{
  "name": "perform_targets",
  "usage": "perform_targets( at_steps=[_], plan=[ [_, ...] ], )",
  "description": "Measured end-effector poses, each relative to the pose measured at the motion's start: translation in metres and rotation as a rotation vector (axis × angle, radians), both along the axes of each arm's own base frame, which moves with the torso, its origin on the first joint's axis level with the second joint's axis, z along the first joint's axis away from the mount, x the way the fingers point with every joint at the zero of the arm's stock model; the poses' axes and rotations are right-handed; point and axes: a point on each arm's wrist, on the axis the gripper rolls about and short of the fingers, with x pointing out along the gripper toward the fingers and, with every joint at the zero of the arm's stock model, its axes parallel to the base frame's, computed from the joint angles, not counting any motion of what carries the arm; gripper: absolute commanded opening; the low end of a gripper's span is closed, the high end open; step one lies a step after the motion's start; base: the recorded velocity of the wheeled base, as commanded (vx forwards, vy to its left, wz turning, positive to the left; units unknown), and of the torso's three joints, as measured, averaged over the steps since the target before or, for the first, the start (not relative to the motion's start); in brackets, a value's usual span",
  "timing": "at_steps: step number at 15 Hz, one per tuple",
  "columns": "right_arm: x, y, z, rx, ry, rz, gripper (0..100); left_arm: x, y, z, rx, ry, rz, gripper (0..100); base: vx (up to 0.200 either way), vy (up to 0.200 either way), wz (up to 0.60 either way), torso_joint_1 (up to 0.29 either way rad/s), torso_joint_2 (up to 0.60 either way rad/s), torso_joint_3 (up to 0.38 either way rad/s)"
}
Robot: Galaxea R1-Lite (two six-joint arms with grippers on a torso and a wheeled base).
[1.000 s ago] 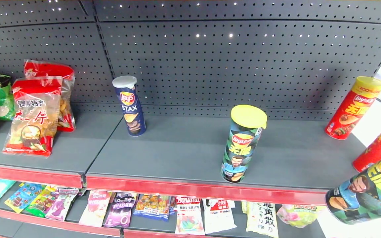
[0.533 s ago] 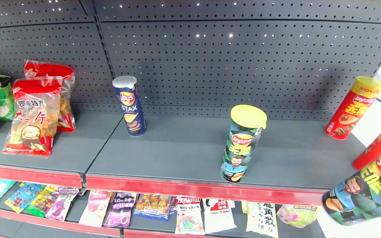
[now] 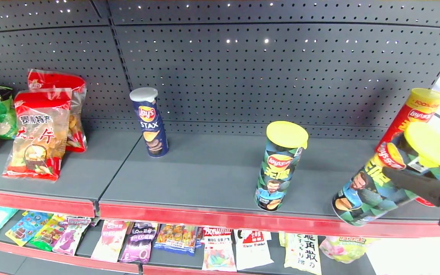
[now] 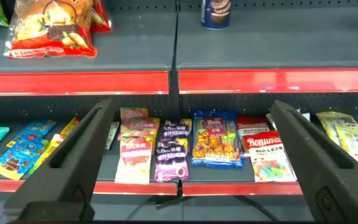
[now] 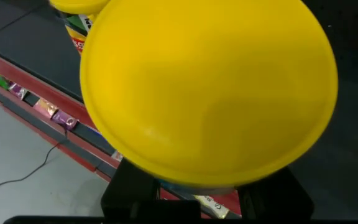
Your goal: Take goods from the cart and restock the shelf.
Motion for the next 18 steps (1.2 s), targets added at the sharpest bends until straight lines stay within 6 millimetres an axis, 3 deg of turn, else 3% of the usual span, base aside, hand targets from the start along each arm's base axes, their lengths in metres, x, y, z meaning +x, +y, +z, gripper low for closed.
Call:
perform_targets(
  at_steps=[10, 18],
  plan=[
    [0.130, -0.012, 0.020, -0.039, 0.037, 0.088, 0, 0.000, 0.000, 0.000, 0.000, 0.000, -0.001, 100, 0.000, 0.000, 0.00, 0.000, 0.00, 0.000],
    [0.193, 0.024, 0.010, -0.036, 0.063, 0.207, 0, 0.000, 0.000, 0.000, 0.000, 0.000, -0.001, 100, 0.000, 0.000, 0.00, 0.000, 0.00, 0.000]
  ],
)
